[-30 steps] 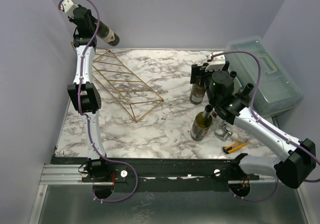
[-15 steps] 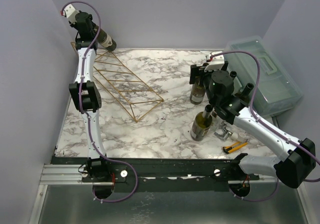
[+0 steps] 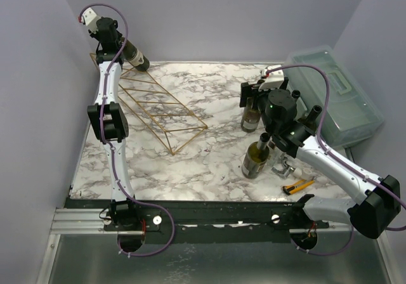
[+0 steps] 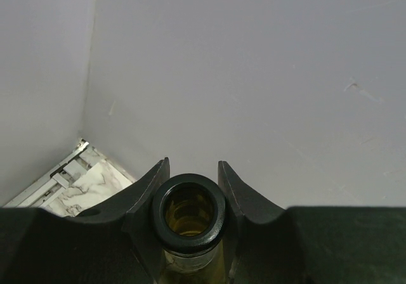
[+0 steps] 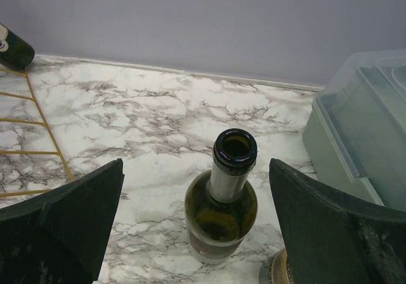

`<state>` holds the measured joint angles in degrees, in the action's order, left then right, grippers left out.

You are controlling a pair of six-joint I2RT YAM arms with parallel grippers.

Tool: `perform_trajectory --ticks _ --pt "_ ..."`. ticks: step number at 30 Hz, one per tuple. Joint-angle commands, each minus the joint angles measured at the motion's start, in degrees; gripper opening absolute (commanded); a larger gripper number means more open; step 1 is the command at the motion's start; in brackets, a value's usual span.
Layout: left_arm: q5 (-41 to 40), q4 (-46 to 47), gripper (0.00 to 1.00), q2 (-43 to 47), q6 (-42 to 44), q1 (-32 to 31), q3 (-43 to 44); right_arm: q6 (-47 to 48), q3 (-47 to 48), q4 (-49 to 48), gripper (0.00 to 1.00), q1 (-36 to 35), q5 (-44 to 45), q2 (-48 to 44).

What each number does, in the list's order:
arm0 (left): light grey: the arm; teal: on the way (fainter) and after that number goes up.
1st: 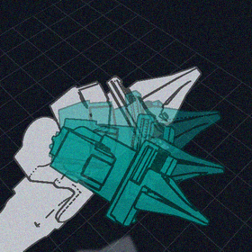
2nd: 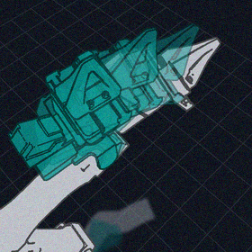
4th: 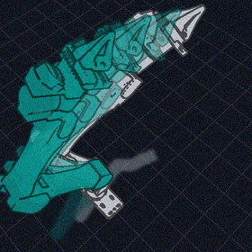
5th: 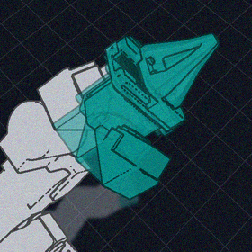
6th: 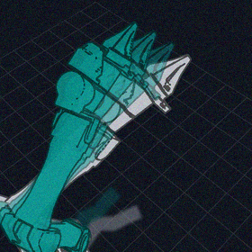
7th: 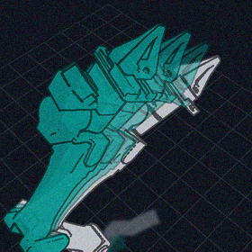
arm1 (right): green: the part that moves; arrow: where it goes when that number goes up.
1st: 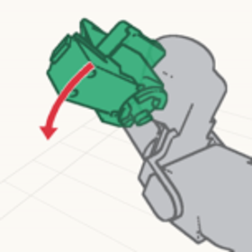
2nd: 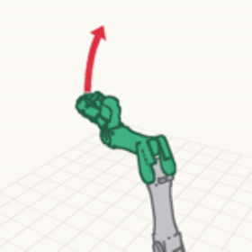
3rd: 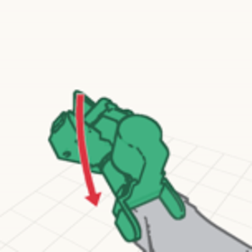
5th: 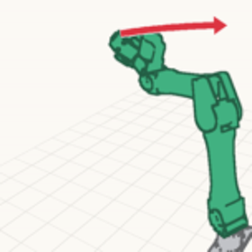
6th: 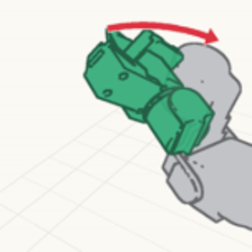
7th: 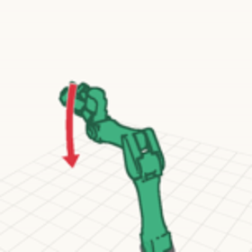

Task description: Put the wine bottle on the wine rack

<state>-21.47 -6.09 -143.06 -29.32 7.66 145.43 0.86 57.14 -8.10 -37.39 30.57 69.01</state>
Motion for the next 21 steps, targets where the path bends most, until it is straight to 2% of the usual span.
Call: perform_trajectory --ticks 1,9,21 --pt "-1.20 4.20 0.00 5.10 -2.19 0.95 -0.25 -0.70 1.41 -0.82 1.00 0.26 -1.20 -0.35" --pt "-2.44 0.51 0.00 5.06 -6.22 1.65 -1.44 -2.36 1.36 -0.80 1.00 0.30 -1.53 -0.32" --pt "-2.14 -0.13 0.00 9.31 -6.12 2.80 -8.25 -2.97 0.73 -1.04 1.00 0.30 -2.40 -0.55"
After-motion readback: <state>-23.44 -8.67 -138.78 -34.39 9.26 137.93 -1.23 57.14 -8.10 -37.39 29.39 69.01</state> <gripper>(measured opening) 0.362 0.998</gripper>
